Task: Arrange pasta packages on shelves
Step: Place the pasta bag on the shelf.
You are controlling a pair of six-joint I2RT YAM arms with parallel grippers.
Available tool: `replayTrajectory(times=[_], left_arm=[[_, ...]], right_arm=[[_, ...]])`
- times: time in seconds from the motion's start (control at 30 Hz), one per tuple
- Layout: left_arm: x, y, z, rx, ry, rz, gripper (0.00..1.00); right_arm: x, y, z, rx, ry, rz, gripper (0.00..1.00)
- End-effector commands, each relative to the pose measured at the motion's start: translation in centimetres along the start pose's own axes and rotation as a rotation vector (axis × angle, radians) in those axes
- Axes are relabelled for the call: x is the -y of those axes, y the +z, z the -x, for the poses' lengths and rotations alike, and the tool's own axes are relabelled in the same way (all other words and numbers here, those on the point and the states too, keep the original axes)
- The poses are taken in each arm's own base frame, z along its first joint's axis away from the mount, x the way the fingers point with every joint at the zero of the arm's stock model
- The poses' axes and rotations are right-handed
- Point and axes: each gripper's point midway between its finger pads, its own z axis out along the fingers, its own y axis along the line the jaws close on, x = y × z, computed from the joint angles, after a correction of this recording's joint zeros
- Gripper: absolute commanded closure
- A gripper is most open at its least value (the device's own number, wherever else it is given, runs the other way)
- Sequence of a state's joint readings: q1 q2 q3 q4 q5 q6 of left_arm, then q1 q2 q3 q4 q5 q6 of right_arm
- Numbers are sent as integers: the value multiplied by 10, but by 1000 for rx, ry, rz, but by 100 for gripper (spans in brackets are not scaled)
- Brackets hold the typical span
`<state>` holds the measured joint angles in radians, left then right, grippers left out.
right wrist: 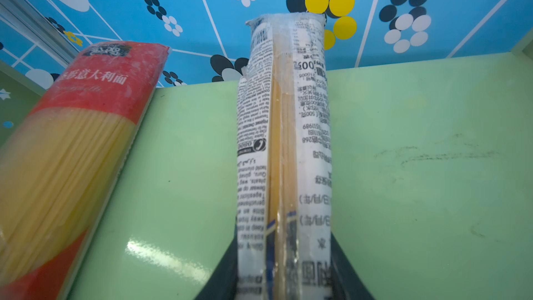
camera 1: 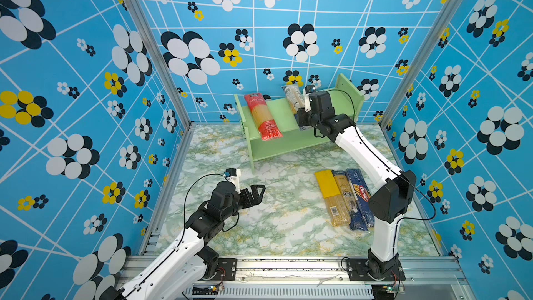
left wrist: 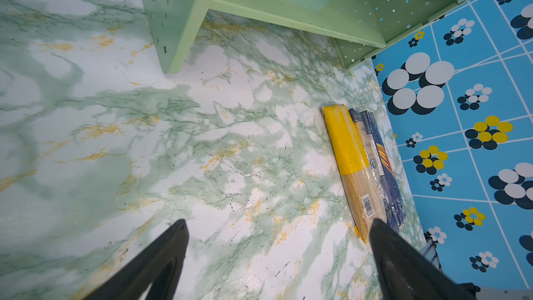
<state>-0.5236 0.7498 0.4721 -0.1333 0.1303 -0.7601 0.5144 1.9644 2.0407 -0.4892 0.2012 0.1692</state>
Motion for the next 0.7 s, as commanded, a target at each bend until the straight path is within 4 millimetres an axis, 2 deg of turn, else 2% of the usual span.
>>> replayTrajectory(times=[0.0,0.57,0.67], left_arm=[[-2,2,1,7,1,6,1],[-1,6,1,0,3,0,1],[-1,7,0,-4,3,0,1]], right_arm=[[9,28,-68,-206,-40,-46,60],[10,28,-71,-213,-39,-49,57],[10,27,-70,-211,-39,-50,53]])
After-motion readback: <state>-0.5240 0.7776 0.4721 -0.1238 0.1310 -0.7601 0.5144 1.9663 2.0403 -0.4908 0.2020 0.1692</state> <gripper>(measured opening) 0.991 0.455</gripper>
